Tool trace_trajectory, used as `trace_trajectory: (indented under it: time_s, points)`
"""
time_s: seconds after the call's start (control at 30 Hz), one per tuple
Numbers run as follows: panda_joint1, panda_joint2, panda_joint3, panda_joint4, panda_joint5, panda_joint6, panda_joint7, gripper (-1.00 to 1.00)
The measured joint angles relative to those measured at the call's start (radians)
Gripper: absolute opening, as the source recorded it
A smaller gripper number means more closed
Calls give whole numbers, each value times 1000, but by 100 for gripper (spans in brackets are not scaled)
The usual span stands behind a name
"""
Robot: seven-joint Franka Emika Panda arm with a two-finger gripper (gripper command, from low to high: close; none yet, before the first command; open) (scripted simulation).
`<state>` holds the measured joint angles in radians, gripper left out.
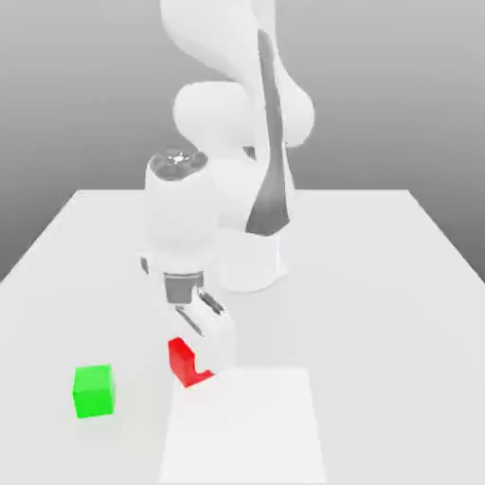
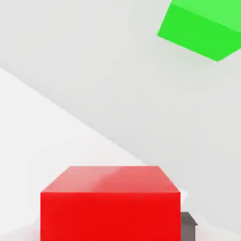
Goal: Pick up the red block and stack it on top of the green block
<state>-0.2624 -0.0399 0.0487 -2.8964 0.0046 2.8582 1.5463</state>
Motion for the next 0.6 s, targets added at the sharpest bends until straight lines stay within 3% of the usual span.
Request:
trace_trajectory:
  time_s: [0.27,0.47,0.5,0.6]
  points:
    - [-175,2,-123,190,-8,-188,-267,-100]
    - [-219,182,-99,233,16,-52,-333,-100]
    - [-220,205,-96,234,20,-30,-336,100]
    - [-220,205,-96,234,20,-30,-336,100]
